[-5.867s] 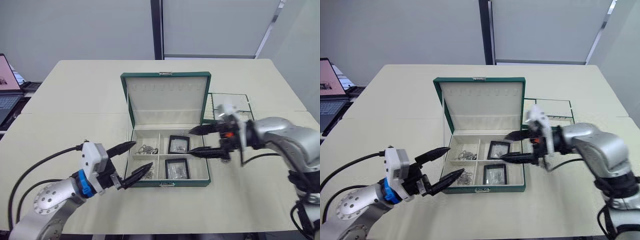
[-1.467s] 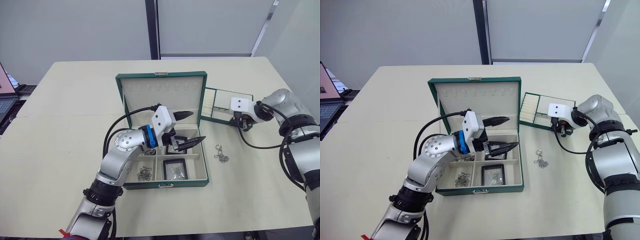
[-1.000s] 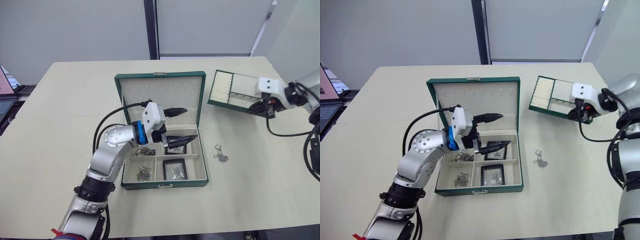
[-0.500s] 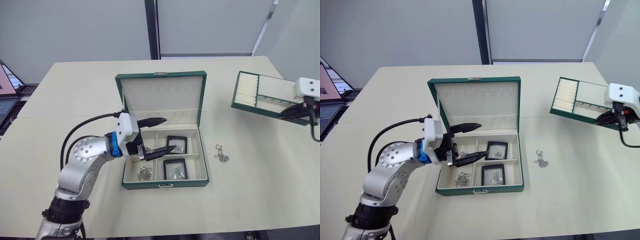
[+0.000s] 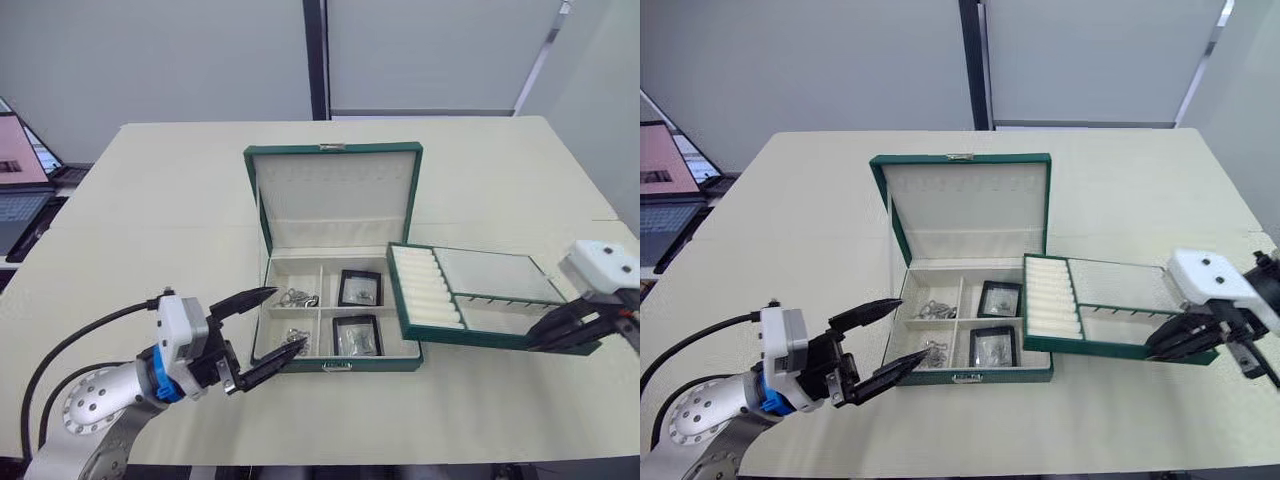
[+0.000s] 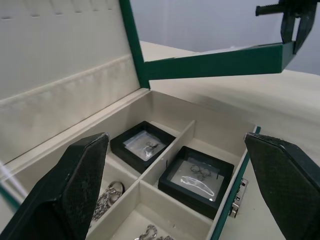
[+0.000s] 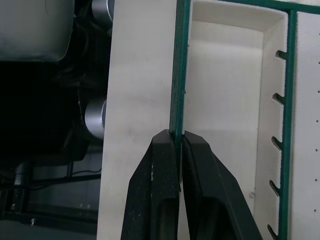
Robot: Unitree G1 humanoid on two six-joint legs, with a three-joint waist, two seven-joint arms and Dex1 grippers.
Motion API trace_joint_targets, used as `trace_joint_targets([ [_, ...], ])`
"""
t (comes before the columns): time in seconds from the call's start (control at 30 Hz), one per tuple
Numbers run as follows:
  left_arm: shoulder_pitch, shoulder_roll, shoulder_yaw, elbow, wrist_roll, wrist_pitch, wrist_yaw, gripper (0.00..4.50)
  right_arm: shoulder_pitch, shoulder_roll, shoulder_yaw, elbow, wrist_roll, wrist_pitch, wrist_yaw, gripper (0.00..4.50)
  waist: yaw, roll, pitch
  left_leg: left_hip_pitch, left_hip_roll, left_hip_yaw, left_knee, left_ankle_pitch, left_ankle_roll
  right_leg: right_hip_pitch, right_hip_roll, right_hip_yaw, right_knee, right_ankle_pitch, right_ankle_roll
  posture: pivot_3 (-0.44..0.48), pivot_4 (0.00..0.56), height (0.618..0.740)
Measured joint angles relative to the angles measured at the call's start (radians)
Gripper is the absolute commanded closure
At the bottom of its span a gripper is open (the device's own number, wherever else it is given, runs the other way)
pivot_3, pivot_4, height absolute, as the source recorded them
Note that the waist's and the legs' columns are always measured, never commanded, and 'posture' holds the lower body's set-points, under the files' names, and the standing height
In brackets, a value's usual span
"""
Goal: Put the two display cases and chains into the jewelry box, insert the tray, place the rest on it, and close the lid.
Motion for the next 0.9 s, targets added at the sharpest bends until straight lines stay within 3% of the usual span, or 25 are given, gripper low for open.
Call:
trace_joint_targets([
  [0.17,0.151,-0.055,-0.001,-0.080,0.009,-0.049,0.037,0.00,-0.030,0.033,-0.055,-0.113,0.022,0.077,-0.049,4.49,0.003,-0.001,0.000,0.000,0.000,0.000,0.000,0.000,0.000,0.002,0.000,-0.001,-0.002,0.000,0.000,0.000,0.150,0.740],
  [0.27,0.216,-0.076,-0.002,-0.108,0.030,-0.084,0.044,0.00,-0.108,0.066,-0.021,-0.156,0.051,0.132,-0.086,4.49,-0.001,-0.001,0.000,0.001,0.000,0.000,0.000,-0.001,0.001,0.002,0.000,0.000,-0.002,0.000,0.000,0.000,0.150,0.740],
  [0.43,0.263,-0.089,-0.011,-0.107,0.063,-0.125,0.053,0.00,-0.300,0.160,0.117,-0.201,0.093,0.257,-0.138,4.49,-0.004,-0.001,0.001,0.001,0.000,0.000,-0.001,-0.001,0.002,0.002,0.000,-0.001,-0.003,0.000,0.000,0.000,0.150,0.740],
  [0.63,0.256,-0.105,-0.036,-0.068,0.101,-0.164,0.070,0.00,-0.610,0.396,0.368,-0.199,0.063,0.479,-0.222,4.49,-0.007,-0.002,0.001,0.001,0.000,-0.001,-0.001,-0.001,0.001,0.002,0.001,-0.001,-0.002,0.000,0.000,0.000,0.150,0.740],
  [0.9,0.269,-0.124,-0.039,-0.046,0.126,-0.197,0.104,0.00,-0.801,0.583,0.581,-0.157,-0.048,0.666,-0.300,4.49,-0.004,-0.003,0.001,-0.001,-0.001,-0.003,-0.001,0.000,0.000,-0.001,0.000,-0.001,-0.001,0.000,0.000,0.000,0.150,0.740],
])
